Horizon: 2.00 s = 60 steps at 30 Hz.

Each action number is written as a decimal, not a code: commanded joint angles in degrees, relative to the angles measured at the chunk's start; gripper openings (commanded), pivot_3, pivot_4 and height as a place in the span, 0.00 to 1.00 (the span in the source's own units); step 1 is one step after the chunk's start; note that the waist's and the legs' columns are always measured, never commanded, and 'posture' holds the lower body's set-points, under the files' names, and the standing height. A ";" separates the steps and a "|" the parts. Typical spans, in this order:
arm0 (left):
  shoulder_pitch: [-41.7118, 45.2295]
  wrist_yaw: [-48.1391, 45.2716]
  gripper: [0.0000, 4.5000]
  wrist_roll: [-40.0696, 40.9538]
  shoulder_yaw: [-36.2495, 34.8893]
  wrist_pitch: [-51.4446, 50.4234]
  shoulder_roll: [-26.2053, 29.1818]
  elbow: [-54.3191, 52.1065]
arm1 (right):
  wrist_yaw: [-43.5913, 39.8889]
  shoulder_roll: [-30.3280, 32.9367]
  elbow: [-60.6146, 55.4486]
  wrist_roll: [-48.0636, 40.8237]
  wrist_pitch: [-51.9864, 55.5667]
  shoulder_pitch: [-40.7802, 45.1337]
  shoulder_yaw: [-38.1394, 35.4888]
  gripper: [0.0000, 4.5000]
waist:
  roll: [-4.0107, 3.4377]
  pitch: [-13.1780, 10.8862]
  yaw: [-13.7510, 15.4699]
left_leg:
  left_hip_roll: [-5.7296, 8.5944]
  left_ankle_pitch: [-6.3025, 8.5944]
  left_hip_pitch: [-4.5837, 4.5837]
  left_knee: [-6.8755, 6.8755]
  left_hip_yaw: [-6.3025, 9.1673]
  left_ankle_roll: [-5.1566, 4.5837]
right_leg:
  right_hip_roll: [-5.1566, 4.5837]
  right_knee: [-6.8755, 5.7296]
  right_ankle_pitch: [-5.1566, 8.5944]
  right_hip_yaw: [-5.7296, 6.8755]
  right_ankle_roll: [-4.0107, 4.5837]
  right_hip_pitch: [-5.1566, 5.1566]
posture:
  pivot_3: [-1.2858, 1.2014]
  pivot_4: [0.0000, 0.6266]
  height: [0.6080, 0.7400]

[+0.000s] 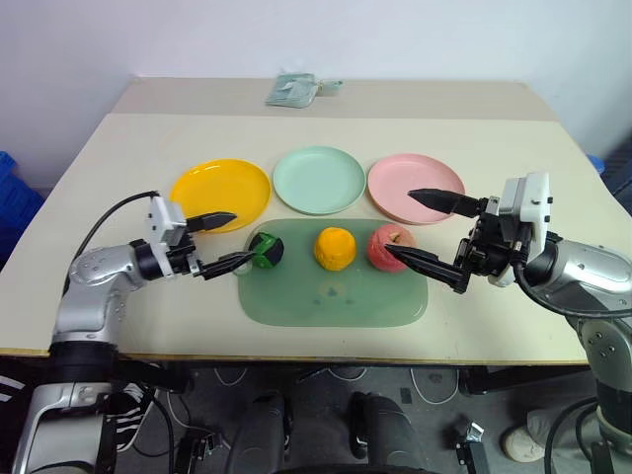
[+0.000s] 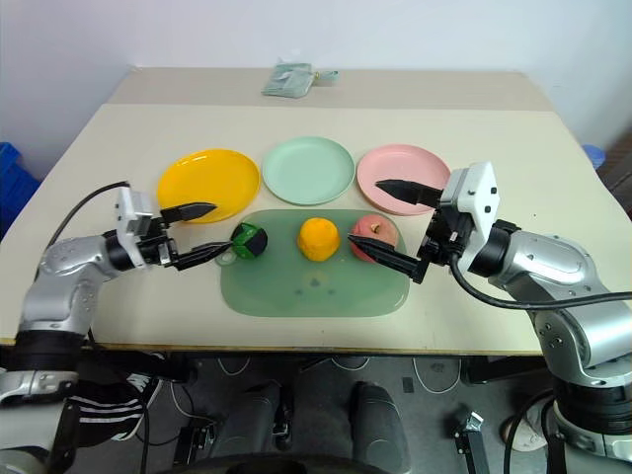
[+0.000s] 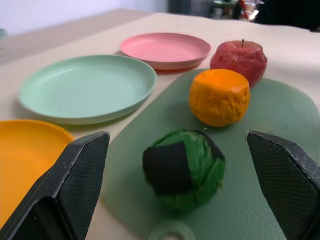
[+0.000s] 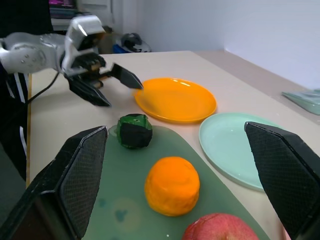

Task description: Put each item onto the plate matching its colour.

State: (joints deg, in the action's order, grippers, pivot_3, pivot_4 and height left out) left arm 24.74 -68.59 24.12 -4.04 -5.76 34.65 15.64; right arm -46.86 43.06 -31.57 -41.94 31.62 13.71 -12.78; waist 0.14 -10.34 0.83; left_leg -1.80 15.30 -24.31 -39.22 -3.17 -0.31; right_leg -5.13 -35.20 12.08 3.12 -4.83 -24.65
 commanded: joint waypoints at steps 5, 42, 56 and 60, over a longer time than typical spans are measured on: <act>4.73 -0.07 1.00 -3.76 3.23 4.31 -5.04 7.81 | 1.19 0.97 -2.49 -1.17 0.07 -0.83 -2.58 0.99 | 0.01 0.00 -0.14 | -0.02 0.00 0.00 0.01 -0.04 -0.01 | 0.06 -0.02 -0.01 0.00 -0.01 -0.02 | 0.52 0.24 1.00; 43.90 43.61 0.63 -16.84 -0.97 16.56 -28.28 55.78 | 8.93 -0.75 5.75 11.48 -5.74 4.93 -0.33 1.00 | 0.14 -0.05 1.54 | 0.08 0.00 -0.10 0.01 0.02 -0.02 | 0.12 0.04 -0.20 0.06 -0.39 -0.02 | 0.52 0.24 1.00; 45.99 35.44 0.99 -17.42 -3.67 16.55 -27.94 56.21 | 9.14 -1.65 5.20 12.23 -6.12 3.59 -0.61 1.00 | 0.19 -0.08 1.32 | 0.07 -0.01 -0.09 0.00 0.02 -0.02 | 0.12 0.04 -0.23 0.06 -0.40 -0.03 | 0.52 0.24 1.00; 45.54 26.09 0.99 -13.97 -5.44 16.36 -26.03 51.66 | 9.00 -1.97 5.33 12.04 -6.18 3.90 -0.47 1.00 | 0.19 -0.08 1.34 | 0.07 -0.01 -0.12 0.00 0.01 -0.02 | 0.11 0.05 -0.23 0.06 -0.39 -0.04 | 0.52 0.24 1.00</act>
State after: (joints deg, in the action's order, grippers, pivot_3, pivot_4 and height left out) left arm 68.57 -38.10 8.02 -8.26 10.00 7.58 71.58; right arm -38.04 41.43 -24.96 -29.64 26.92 16.48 -11.96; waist 0.33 -10.42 2.17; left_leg -1.73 15.30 -24.43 -39.22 -3.16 -0.33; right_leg -5.01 -35.15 11.85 3.17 -5.22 -24.69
